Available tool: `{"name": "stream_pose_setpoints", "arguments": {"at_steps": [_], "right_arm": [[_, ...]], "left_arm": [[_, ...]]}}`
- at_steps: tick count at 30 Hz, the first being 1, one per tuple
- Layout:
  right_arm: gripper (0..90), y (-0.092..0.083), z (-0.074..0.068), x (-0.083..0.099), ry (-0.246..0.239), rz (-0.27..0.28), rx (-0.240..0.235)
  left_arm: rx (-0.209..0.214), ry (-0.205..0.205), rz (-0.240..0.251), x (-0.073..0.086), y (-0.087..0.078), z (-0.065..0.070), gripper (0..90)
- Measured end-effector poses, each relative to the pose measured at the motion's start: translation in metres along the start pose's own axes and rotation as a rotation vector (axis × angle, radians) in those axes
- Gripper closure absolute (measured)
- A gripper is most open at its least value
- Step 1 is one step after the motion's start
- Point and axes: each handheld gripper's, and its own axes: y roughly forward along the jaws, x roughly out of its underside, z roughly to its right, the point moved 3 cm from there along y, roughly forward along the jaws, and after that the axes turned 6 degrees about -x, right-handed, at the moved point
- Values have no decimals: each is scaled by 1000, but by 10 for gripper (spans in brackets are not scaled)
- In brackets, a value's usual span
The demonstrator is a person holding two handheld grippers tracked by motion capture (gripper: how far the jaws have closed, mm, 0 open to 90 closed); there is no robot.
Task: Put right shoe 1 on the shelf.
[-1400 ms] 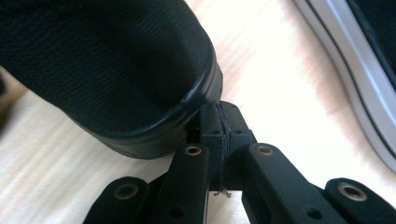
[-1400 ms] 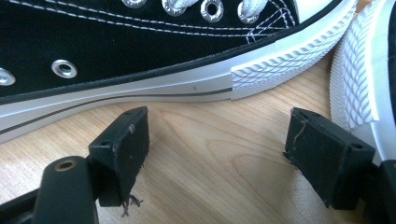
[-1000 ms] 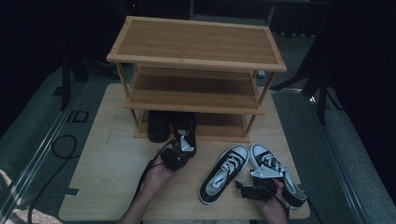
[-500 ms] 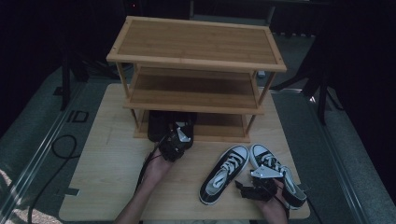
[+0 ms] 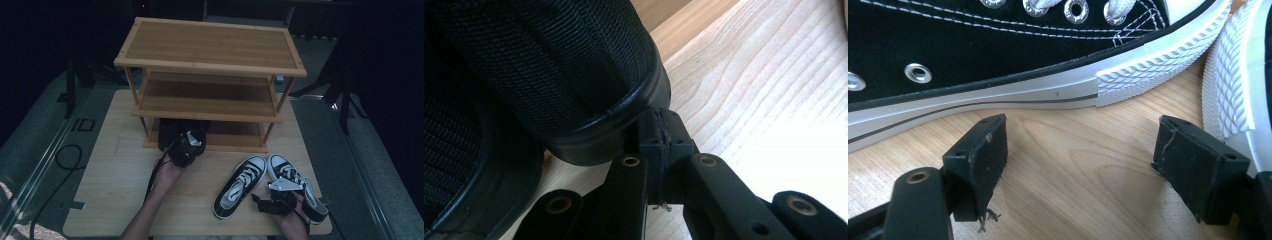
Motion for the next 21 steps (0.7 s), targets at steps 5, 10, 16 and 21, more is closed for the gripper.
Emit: {"name": "stream_pose_setpoints", "arguments": {"at_steps": [5, 10, 16, 21], "right_arm": [[215, 0, 0, 0, 0, 0, -1], [216, 0, 0, 0, -1, 0, -1], [215, 0, 0, 0, 0, 0, -1], [216, 0, 0, 0, -1, 0, -1]], "left_arm": [[10, 6, 16, 1, -3, 4, 846], [37, 23, 46, 3, -8, 10, 786], [79, 48, 61, 7, -2, 21, 724], [91, 66, 57, 6, 7, 28, 707]]}}
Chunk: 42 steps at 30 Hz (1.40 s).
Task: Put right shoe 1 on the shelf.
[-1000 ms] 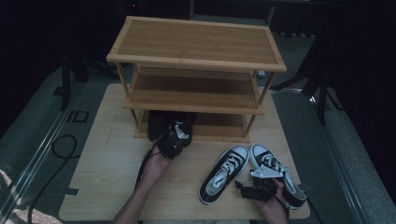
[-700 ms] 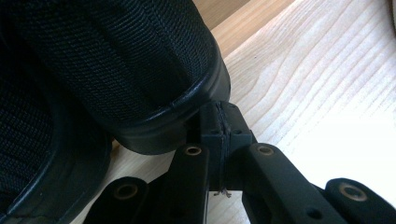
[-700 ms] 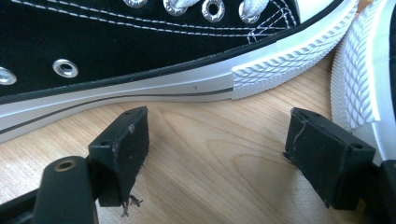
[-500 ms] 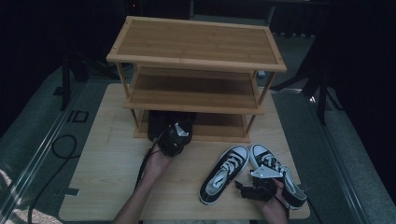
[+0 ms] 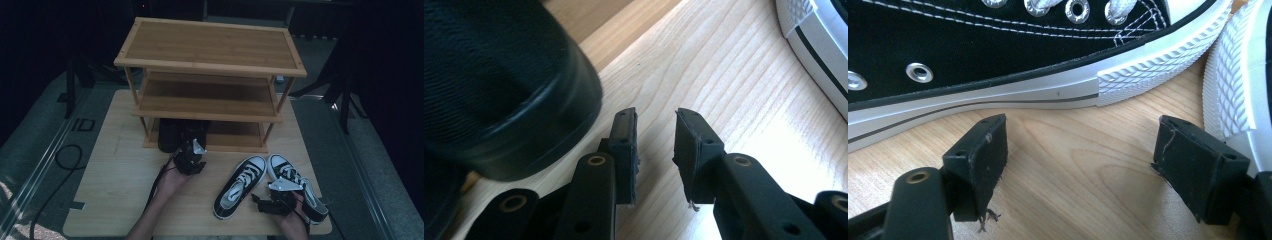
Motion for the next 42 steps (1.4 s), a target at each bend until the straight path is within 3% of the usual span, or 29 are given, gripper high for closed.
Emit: {"name": "stream_pose_setpoints", "arguments": {"at_steps": [5, 10, 19, 24, 29, 35, 42], "right_arm": [[216, 0, 0, 0, 0, 0, 1], [216, 0, 0, 0, 1, 1, 1], [216, 0, 0, 0, 1, 1, 1], [216, 0, 0, 0, 2, 0, 1], [216, 0, 0, 0, 2, 0, 1], [217, 0, 0, 0, 1, 1, 1], [217, 0, 0, 0, 2, 0, 2]], "left_arm": [[7, -3, 31, -7, 9, 3, 700], [9, -26, 40, -18, 18, 4, 712], [-10, -31, 51, -36, 35, 9, 691], [10, -73, 85, -43, 43, 15, 634], [-20, -101, 97, -48, 51, 19, 580], [-60, -233, 157, -53, 58, 17, 557], [-94, -268, 170, -57, 65, 15, 553]]}}
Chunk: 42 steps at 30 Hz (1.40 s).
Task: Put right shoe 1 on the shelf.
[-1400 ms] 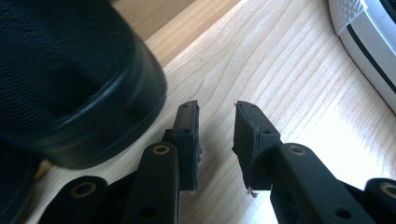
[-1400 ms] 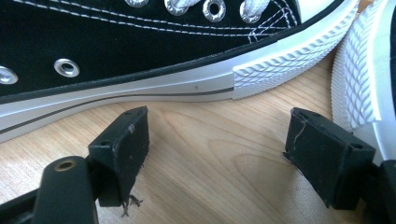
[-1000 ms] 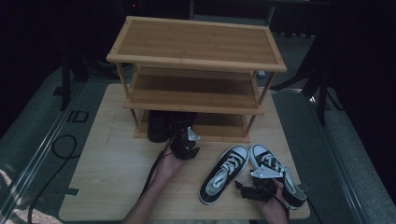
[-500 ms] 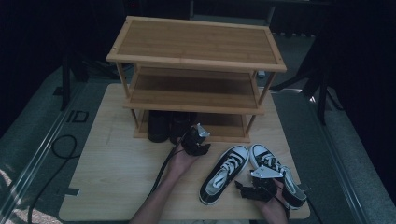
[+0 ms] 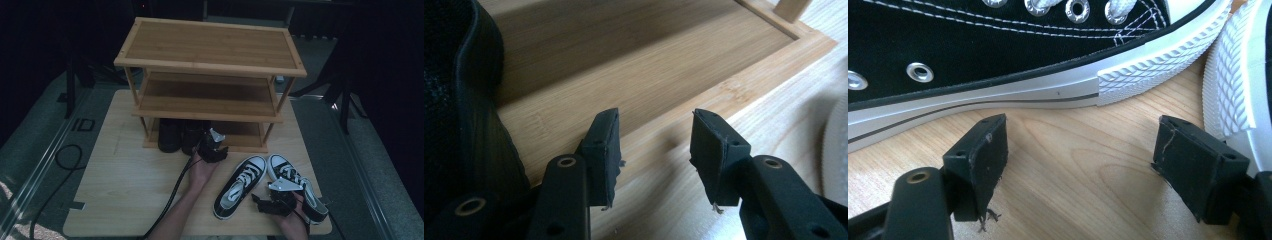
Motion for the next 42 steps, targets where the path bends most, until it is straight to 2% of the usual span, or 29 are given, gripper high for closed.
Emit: {"name": "stream_pose_setpoints", "arguments": {"at_steps": [8, 11, 18, 23, 30, 42], "right_arm": [[217, 0, 0, 0, -1, 0, 0], [217, 0, 0, 0, 0, 1, 0], [217, 0, -1, 0, 1, 0, 0], [217, 0, -1, 0, 2, 0, 0], [218, -1, -1, 1, 5, 1, 4], [222, -1, -3, 1, 22, 4, 22]], "left_arm": [[-49, -18, 16, -1, 6, 1, 589], [-57, -39, 26, -1, 8, 2, 585], [-104, -42, 38, -4, 13, 4, 553], [-113, -65, 35, -6, 16, 3, 542], [-137, -50, 25, -10, 20, 2, 543], [-130, -75, -3, -13, 26, 1, 543]]}}
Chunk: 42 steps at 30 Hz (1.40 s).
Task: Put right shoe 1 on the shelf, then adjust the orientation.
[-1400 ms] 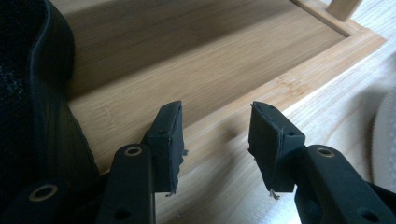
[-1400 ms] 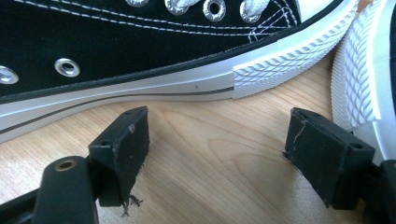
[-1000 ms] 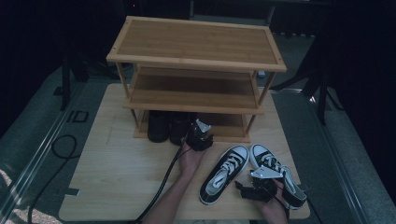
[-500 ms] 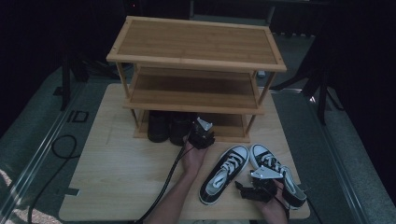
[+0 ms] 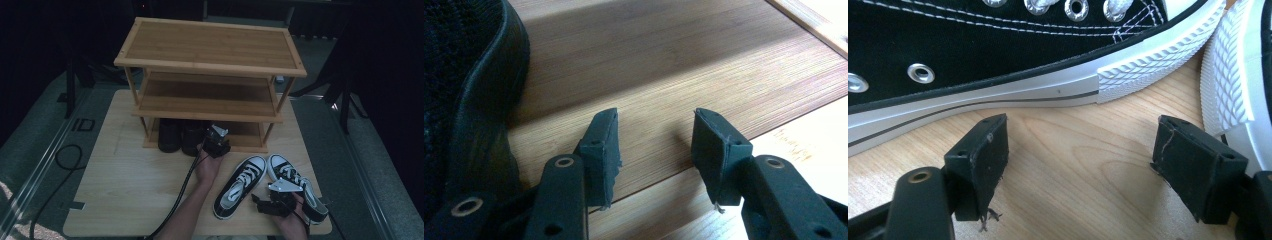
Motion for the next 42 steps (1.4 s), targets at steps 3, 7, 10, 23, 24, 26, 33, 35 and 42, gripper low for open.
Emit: {"name": "stream_pose_setpoints", "arguments": {"at_steps": [3, 7, 10, 23, 24, 26, 33, 35, 42], "right_arm": [[209, 0, -1, 0, -2, -2, 0], [210, -1, -3, 1, 1, -6, 2], [221, -1, -4, 1, 4, -10, 0], [337, -22, -18, -6, 20, 26, -30], [342, -24, -20, -8, 19, 32, -30], [368, -28, -23, -11, 9, 47, -34], [481, -43, -41, -24, -26, 92, -50], [574, -49, -52, -30, -56, 110, -86], [872, -51, -80, -48, -123, 129, -140]], "left_arm": [[0, 0, 0, 0, 0, 0, 543], [0, -1, 0, 0, 0, 0, 543], [-1, -1, -2, 0, 0, 0, 543], [-3, 0, -1, 0, 0, 0, 543], [-2, 0, 0, 0, 0, 0, 543], [-1, 2, 0, 0, 0, 0, 543], [4, 0, 1, 1, -1, -1, 543], [5, -1, 2, 1, -1, -1, 543], [9, -4, 4, 1, -2, 0, 543]]}}
